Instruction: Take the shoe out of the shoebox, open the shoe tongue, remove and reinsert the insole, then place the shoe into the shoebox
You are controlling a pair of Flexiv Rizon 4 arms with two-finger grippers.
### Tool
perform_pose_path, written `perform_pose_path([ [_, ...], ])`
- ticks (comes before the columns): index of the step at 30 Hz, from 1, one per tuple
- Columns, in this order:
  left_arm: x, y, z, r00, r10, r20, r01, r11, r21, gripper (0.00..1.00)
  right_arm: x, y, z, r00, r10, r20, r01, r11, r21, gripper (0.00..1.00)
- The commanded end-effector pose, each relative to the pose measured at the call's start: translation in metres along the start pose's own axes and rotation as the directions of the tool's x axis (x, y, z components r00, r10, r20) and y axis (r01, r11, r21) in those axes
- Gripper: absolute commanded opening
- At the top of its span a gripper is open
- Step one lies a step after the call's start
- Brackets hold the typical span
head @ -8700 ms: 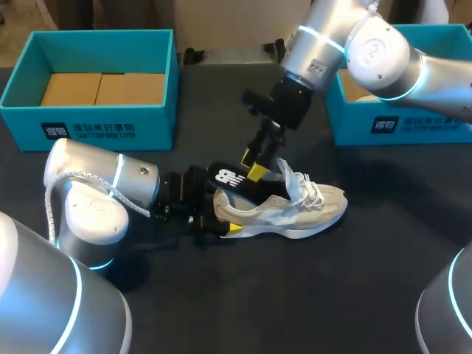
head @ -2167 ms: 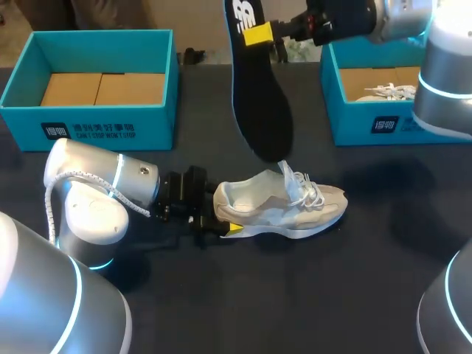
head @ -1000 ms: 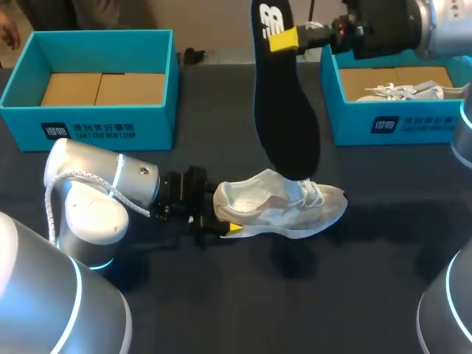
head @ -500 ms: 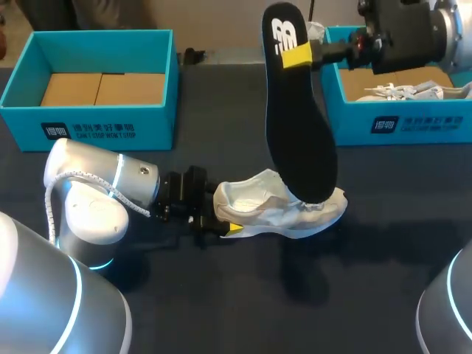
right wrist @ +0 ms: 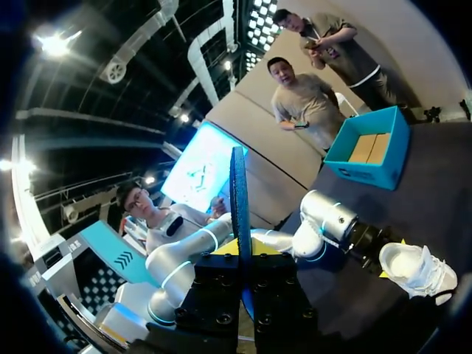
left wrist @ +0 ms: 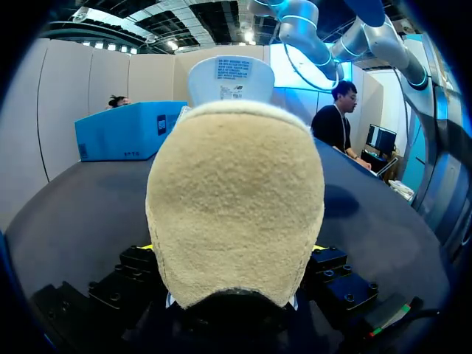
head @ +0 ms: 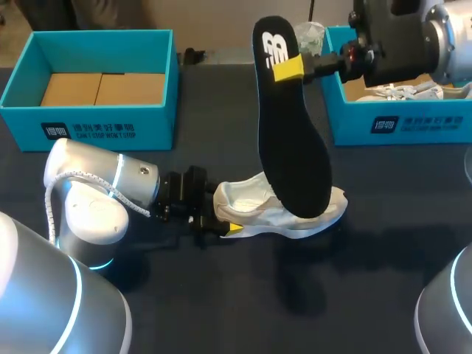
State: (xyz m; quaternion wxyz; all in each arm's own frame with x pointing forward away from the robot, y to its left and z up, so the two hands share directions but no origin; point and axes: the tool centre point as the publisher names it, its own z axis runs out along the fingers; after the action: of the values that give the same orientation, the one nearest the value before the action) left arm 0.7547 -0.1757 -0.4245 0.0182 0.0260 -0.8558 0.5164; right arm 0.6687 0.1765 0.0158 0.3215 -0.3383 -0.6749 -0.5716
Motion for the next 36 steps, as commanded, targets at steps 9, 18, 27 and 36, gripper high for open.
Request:
perform_pose_path([
  [9,0.001,0.002,0.003,1.0,-0.001,-0.001,0.001,1.0,-0.002,0.0,0.011,-0.012,0.0,0.999,-0.029,0.016,0.029,1.0,-0.01,0.0],
  [18,0.001,0.002,0.003,1.0,-0.001,-0.001,0.001,1.0,-0.002,0.0,0.016,-0.011,0.007,0.999,-0.044,-0.011,0.044,0.999,0.008,0.0],
  [27,0.001,0.002,0.003,1.0,-0.001,-0.001,0.001,1.0,-0.002,0.07,0.016,-0.011,0.007,0.999,-0.044,-0.011,0.044,0.999,0.008,0.0],
  [36,0.002,-0.004,-0.014,1.0,-0.026,-0.016,0.026,0.999,-0.031,1.0,0.016,-0.011,0.007,0.999,-0.044,-0.011,0.044,0.999,0.008,0.0],
])
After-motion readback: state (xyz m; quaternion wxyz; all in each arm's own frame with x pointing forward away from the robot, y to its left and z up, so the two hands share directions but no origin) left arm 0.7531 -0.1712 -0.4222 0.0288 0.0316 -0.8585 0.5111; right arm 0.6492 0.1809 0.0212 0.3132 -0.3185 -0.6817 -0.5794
